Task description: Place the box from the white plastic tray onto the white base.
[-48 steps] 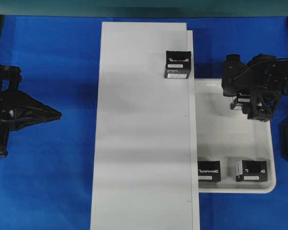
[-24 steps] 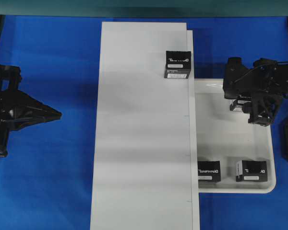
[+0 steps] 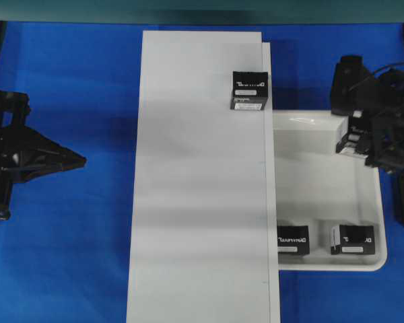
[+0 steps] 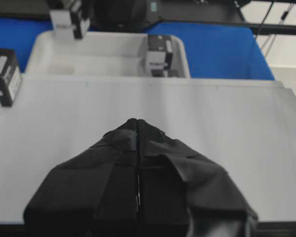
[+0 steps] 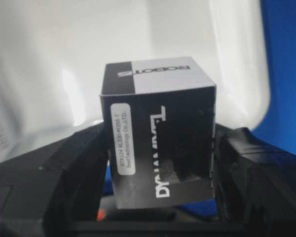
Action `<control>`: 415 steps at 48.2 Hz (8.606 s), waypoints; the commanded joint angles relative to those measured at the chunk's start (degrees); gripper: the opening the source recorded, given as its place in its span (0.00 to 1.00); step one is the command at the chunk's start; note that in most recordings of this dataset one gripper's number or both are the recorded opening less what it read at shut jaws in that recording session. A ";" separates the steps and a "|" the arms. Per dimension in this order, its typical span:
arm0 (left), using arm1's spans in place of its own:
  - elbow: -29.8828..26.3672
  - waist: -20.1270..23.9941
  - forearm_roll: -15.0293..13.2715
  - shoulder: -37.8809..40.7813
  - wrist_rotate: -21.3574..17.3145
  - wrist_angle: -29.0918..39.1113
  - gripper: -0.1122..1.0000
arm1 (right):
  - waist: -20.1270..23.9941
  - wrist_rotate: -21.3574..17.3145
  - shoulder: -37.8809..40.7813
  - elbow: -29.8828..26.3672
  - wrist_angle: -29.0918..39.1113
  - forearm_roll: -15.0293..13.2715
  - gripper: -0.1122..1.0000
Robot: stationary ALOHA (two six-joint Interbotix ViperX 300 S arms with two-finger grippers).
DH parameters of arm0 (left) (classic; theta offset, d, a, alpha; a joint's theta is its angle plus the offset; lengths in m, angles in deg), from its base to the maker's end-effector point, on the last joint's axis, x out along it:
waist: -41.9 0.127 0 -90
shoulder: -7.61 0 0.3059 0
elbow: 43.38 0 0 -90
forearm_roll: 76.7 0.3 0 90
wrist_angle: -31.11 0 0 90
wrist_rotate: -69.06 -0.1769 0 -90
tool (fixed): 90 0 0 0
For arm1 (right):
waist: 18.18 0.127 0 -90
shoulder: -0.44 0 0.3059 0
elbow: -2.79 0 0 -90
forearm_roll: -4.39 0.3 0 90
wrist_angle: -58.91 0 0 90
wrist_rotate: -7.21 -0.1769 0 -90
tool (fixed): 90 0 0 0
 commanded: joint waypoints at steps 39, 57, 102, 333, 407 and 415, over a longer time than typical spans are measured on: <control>-1.76 -0.26 0.18 0.00 0.00 -0.26 0.04 | 12.22 -8.53 11.34 -24.43 6.50 0.53 0.66; -1.76 -0.53 0.18 0.00 0.00 -0.26 0.04 | 14.50 -8.09 21.71 -29.18 2.29 0.44 0.66; -1.76 -0.79 0.18 0.00 0.00 -0.26 0.04 | 14.59 -4.75 34.45 -31.90 -2.64 -1.85 0.66; -2.20 -0.88 0.35 -2.29 4.31 0.35 0.04 | 16.70 -8.79 -33.13 4.22 -35.07 -1.49 0.97; -2.20 -1.05 0.35 -4.13 4.04 0.26 0.04 | 16.70 -11.07 -34.54 6.42 -36.04 -1.41 0.97; -2.20 -1.05 0.35 -4.04 4.31 0.26 0.04 | 16.70 -11.07 -34.98 6.59 -36.04 -1.41 0.97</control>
